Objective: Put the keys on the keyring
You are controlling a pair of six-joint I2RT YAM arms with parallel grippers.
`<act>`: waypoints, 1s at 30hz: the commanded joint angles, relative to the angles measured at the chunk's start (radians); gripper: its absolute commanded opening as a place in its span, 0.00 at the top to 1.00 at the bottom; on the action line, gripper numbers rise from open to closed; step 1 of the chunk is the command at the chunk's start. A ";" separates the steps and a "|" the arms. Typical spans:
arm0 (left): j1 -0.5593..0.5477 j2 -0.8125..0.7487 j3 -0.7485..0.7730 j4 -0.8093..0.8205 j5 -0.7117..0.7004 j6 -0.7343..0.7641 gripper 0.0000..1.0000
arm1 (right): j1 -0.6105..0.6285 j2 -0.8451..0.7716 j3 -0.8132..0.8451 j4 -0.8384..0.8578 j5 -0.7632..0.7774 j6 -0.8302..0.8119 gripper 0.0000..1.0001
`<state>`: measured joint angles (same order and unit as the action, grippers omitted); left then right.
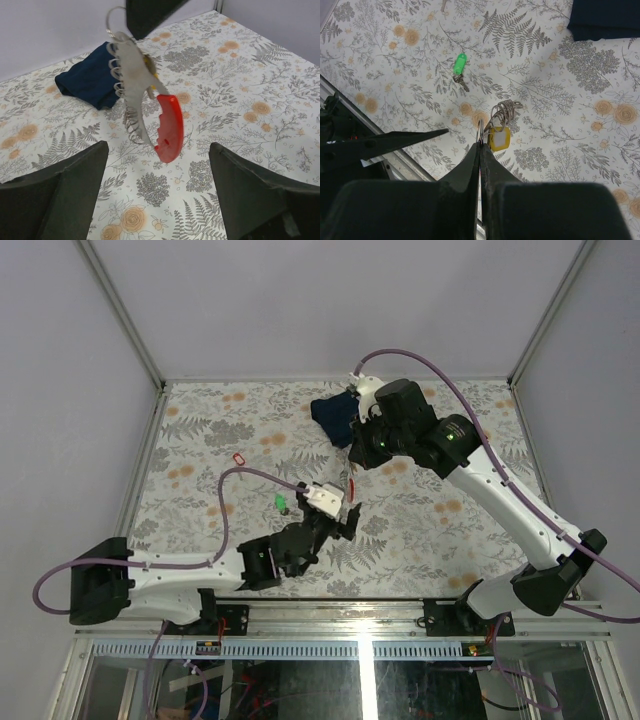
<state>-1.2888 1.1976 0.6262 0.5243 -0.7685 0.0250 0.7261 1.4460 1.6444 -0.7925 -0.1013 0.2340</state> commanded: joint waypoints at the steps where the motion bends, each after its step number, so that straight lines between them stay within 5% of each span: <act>1: -0.003 0.075 0.067 0.089 -0.023 0.032 0.23 | -0.006 -0.049 0.009 0.068 -0.033 0.019 1.00; 5: -0.002 0.150 0.119 0.130 -0.126 0.077 0.43 | -0.006 -0.056 0.009 0.072 -0.039 0.025 1.00; 22: 0.013 0.119 0.104 0.148 -0.216 0.112 0.80 | -0.006 -0.076 0.008 0.070 -0.041 0.024 1.00; 30: 0.018 0.074 0.070 0.152 -0.194 0.109 0.88 | -0.006 -0.089 0.008 0.066 -0.049 0.024 1.00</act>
<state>-1.2804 1.2972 0.7208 0.6086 -0.9497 0.1448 0.7258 1.4082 1.6440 -0.7727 -0.1257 0.2523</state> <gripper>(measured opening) 0.149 0.009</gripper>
